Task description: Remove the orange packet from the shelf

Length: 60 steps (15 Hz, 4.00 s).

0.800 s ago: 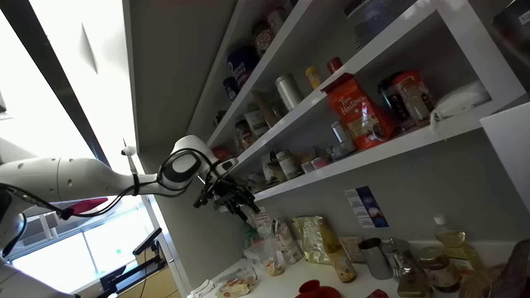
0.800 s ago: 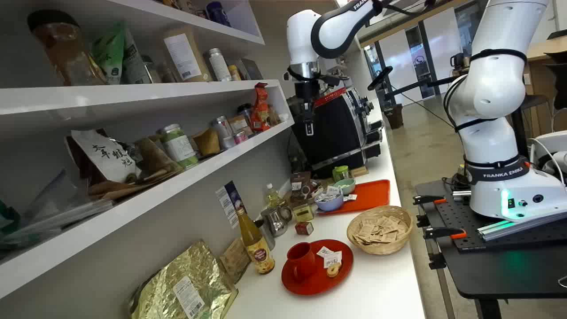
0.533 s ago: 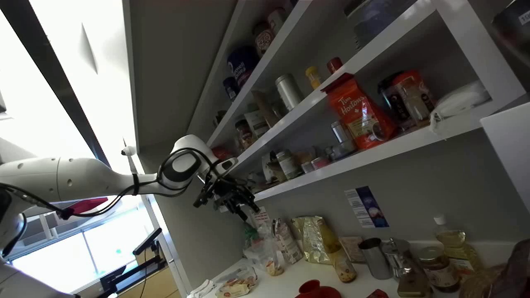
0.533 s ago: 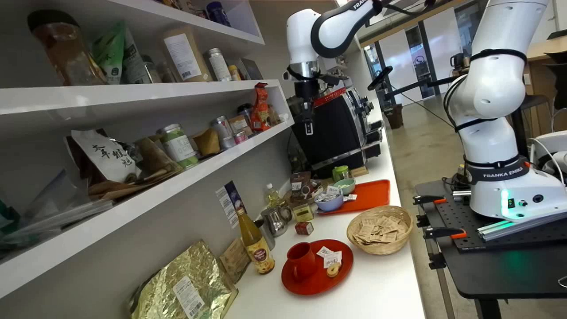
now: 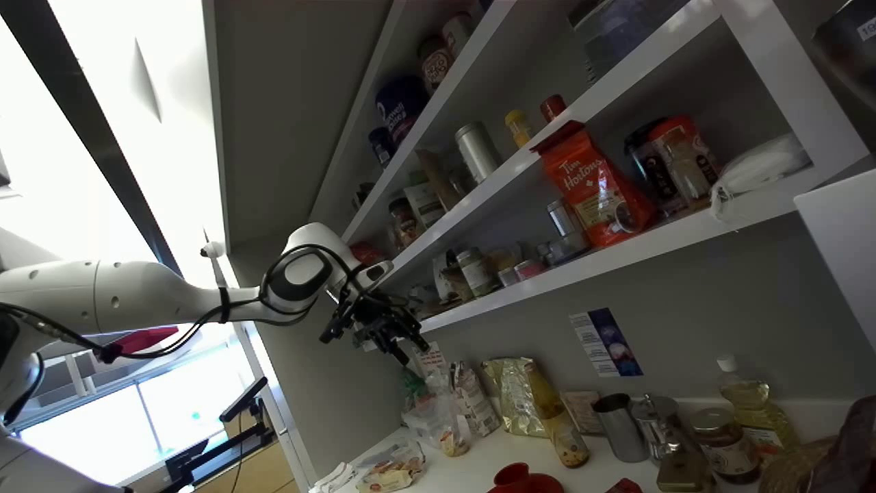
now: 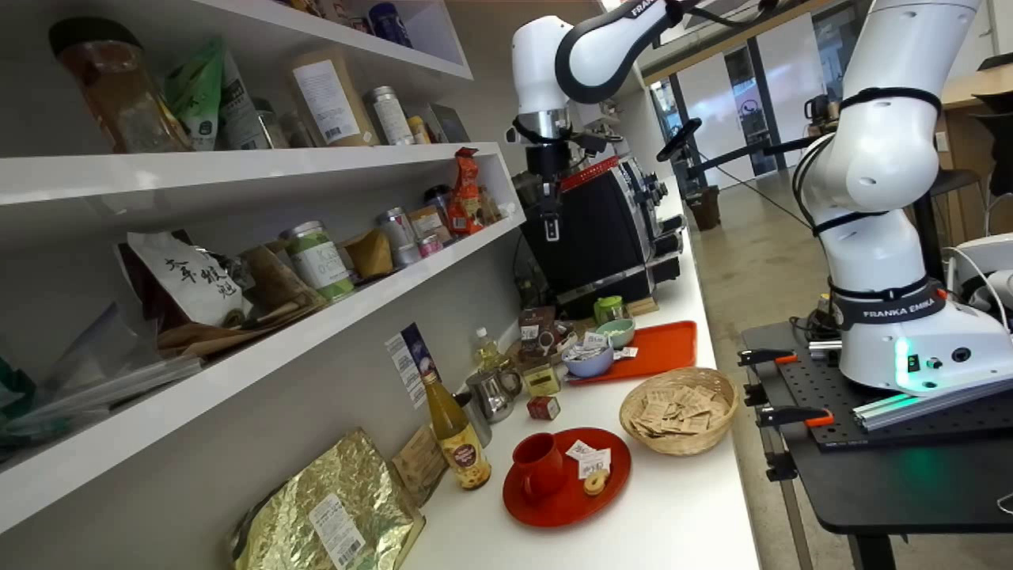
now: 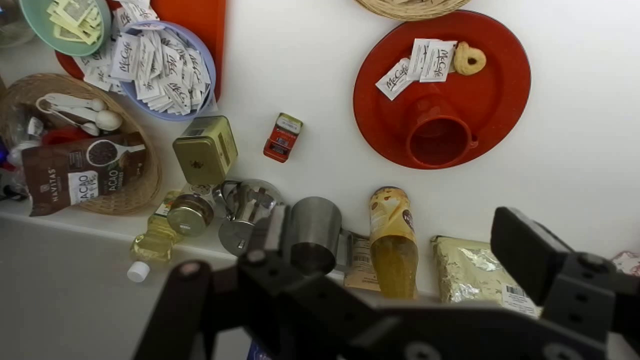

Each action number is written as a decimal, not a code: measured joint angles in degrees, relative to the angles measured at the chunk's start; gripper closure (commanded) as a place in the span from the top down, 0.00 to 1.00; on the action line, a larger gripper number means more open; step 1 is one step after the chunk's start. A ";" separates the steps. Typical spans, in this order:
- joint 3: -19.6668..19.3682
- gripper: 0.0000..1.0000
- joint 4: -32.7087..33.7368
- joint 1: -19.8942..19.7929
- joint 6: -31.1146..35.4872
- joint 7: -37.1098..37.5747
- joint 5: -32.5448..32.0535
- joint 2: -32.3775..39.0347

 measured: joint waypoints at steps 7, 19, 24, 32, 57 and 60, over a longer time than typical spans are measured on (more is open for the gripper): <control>0.00 1.00 -0.02 0.00 0.00 0.00 0.00 0.00; 2.43 1.00 -0.24 -7.36 15.22 12.64 -16.69 2.74; 4.98 1.00 2.24 -14.14 22.65 23.57 -27.34 6.54; 6.52 1.00 15.61 -18.14 24.79 52.39 -54.34 19.46; -6.15 1.00 42.30 -8.53 13.28 80.53 -75.17 38.67; -6.68 1.00 43.59 -8.47 12.78 81.54 -76.32 39.37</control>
